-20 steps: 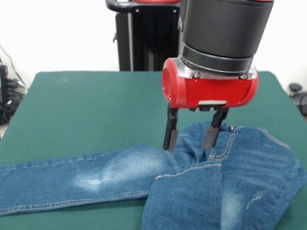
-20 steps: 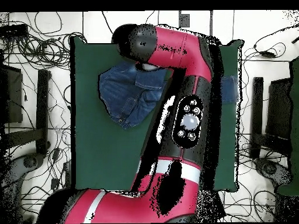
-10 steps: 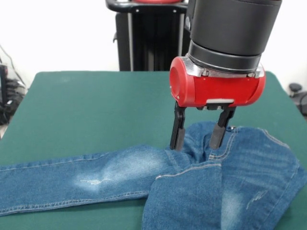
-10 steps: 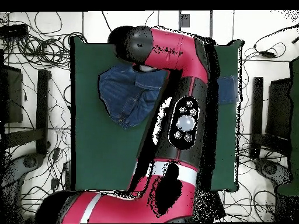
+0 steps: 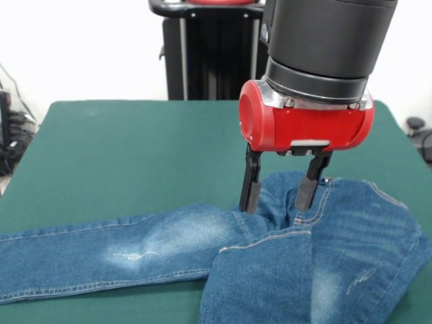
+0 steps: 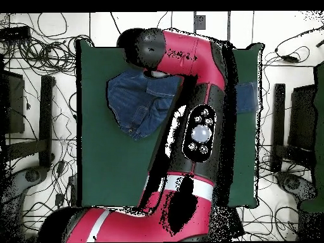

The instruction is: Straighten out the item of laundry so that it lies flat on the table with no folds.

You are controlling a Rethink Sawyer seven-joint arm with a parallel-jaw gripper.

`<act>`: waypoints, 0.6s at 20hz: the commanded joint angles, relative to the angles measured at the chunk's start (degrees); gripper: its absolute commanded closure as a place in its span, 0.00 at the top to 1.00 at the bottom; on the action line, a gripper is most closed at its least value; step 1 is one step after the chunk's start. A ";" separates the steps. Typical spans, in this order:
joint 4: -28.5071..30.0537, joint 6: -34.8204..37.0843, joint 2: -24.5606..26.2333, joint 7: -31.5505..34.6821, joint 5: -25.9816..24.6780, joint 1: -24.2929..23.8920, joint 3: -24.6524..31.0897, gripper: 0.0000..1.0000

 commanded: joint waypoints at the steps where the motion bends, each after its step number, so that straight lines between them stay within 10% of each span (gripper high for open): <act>1: 9.01 -2.71 2.17 13.80 1.20 1.55 6.34 1.00; 12: 9.80 -2.63 2.09 14.29 1.82 2.05 6.78 1.00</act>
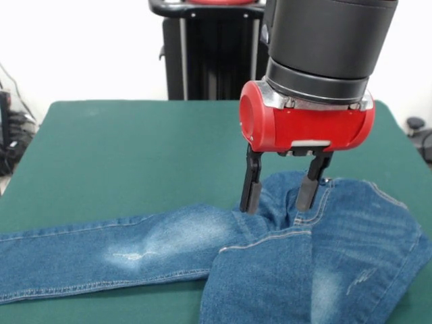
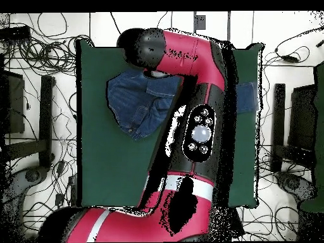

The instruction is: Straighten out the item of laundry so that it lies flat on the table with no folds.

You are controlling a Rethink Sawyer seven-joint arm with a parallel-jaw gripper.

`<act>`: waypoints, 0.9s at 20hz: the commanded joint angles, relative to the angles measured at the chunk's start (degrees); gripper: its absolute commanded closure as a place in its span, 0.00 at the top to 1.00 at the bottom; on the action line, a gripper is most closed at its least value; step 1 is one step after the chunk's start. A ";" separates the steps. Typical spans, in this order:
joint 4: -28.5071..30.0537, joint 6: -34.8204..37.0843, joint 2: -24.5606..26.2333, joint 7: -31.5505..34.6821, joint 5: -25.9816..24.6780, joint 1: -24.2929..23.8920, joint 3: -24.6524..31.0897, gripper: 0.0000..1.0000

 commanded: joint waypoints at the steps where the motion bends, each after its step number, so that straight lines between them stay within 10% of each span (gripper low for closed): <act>1: 9.95 -2.55 1.99 14.51 1.79 2.15 6.83 1.00; 18: 9.63 -2.51 2.48 15.49 2.55 2.76 6.11 1.00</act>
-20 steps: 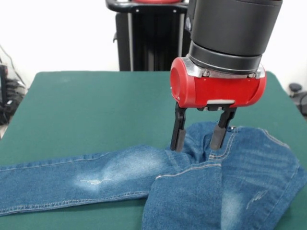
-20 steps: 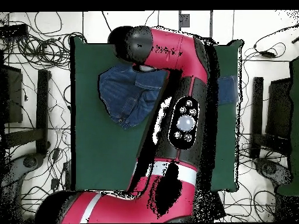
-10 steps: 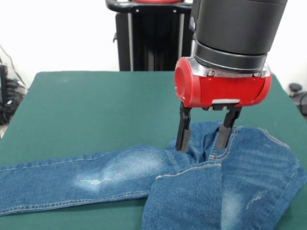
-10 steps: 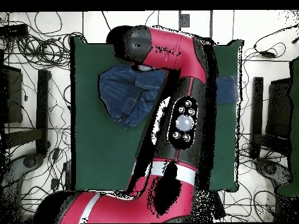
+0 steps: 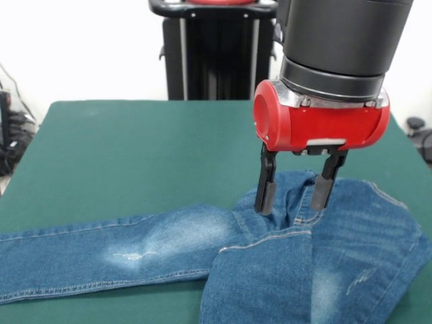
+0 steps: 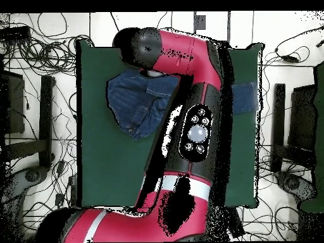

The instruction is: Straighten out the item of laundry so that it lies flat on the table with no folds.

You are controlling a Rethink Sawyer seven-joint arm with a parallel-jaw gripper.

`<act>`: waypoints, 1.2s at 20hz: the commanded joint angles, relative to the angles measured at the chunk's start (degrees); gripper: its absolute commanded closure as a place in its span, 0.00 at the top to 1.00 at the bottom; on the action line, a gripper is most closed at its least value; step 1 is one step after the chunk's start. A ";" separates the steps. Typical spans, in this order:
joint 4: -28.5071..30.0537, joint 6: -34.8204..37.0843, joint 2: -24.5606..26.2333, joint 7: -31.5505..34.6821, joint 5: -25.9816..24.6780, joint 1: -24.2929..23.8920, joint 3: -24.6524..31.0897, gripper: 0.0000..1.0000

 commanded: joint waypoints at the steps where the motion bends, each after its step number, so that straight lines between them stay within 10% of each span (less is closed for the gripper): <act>1: 9.55 -2.71 2.50 15.48 1.39 2.15 6.13 1.00; 24: 9.82 -3.24 2.82 15.62 1.29 2.05 5.90 1.00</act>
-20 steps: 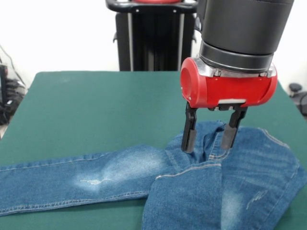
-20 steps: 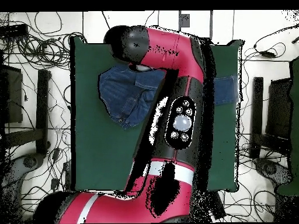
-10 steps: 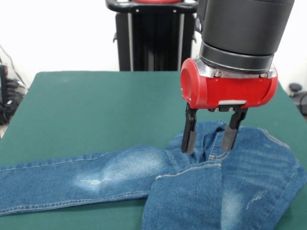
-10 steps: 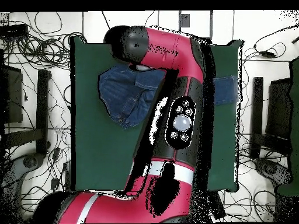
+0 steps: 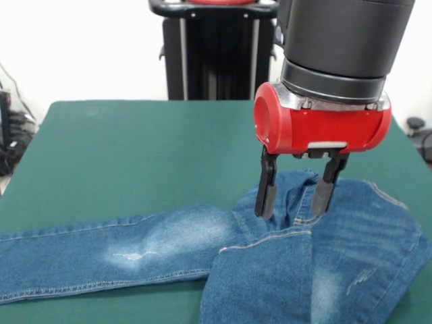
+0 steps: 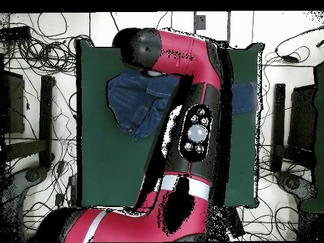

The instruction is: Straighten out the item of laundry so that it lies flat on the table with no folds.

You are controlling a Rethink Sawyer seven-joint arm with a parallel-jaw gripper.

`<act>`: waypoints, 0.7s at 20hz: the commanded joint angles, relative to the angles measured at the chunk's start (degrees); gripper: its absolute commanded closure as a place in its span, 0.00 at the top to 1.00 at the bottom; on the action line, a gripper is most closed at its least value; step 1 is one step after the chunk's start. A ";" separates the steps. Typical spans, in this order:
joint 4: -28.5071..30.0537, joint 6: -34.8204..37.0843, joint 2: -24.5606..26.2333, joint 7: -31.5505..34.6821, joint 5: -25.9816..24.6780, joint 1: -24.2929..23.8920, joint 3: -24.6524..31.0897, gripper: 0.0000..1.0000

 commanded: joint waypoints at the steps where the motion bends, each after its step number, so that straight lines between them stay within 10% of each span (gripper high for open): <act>1: 9.88 -1.95 2.70 15.65 1.30 2.00 5.89 1.00; 14: 13.05 -6.44 1.97 16.38 1.61 2.25 6.55 1.00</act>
